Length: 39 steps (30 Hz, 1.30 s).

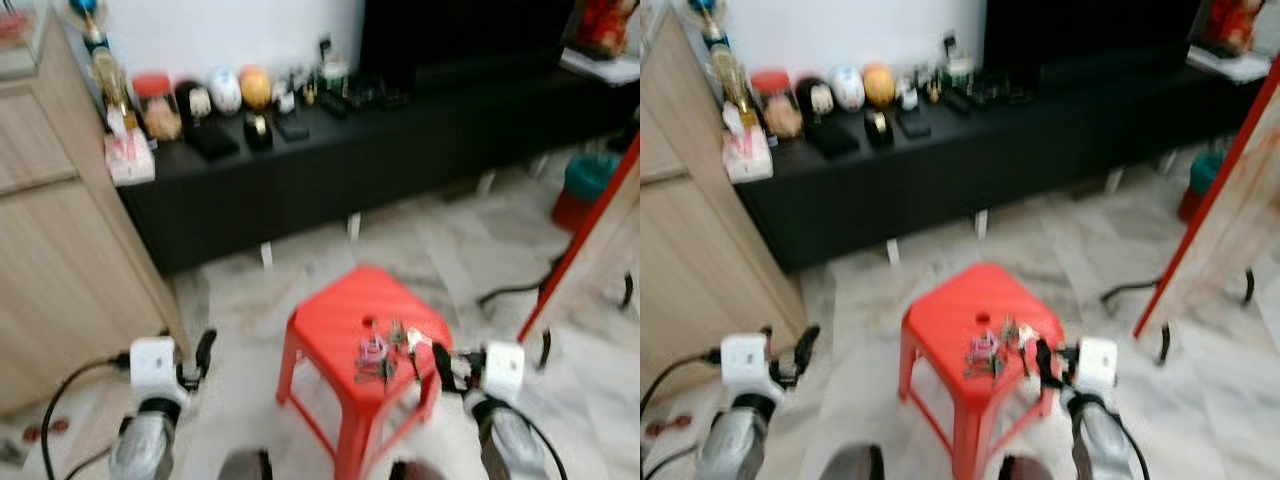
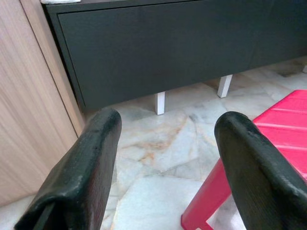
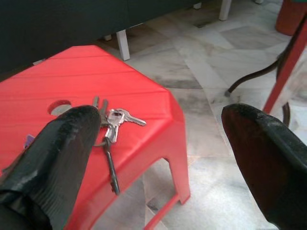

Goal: Hang keys on a hook

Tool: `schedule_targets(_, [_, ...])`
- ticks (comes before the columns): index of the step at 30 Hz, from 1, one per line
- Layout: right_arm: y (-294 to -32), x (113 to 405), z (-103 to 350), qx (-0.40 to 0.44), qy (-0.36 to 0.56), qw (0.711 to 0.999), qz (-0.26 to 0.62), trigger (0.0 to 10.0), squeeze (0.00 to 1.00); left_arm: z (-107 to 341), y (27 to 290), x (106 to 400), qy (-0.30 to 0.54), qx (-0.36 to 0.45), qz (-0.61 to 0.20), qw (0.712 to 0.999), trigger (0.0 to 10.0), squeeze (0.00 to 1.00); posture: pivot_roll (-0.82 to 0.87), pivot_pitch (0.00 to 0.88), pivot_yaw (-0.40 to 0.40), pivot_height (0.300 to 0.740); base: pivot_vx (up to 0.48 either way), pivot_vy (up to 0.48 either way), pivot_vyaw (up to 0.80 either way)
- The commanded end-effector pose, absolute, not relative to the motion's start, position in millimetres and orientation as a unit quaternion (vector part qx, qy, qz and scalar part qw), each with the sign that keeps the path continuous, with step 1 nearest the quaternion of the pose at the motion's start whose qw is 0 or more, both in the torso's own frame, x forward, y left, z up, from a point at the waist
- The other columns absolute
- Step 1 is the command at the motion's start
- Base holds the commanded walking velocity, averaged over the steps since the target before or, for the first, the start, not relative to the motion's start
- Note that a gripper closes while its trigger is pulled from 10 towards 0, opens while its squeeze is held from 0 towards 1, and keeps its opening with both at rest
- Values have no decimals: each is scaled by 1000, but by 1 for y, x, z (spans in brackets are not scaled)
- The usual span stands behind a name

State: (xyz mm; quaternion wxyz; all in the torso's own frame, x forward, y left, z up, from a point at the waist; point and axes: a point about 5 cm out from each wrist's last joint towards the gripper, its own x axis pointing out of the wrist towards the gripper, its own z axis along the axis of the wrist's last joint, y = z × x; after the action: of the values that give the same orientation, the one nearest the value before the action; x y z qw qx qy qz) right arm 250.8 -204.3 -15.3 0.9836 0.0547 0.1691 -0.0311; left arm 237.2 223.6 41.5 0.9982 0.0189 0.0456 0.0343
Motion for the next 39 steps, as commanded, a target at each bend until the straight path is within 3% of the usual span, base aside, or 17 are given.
schedule_targets(1, [-203,252,-16,52,174,983,-26,10000,0,41,224,237,50,23,34,998,10000,0,30,2,-57,621,247,0,0])
schedule_targets(7, [-203,252,-15,48,170,984,-25,10000,0,41,223,237,50,24,32,998,10000,0,27,2,-58,621,268,0,608])
schedule_targets(18, [-204,251,-17,59,178,982,-31,10000,0,41,222,236,49,23,33,998,10000,0,28,7,-61,621,287,0,0])
schedule_targets(39, [-196,265,-24,23,288,957,19,10000,0,41,226,227,58,35,35,997,10000,0,41,83,-59,621,0,0,0])
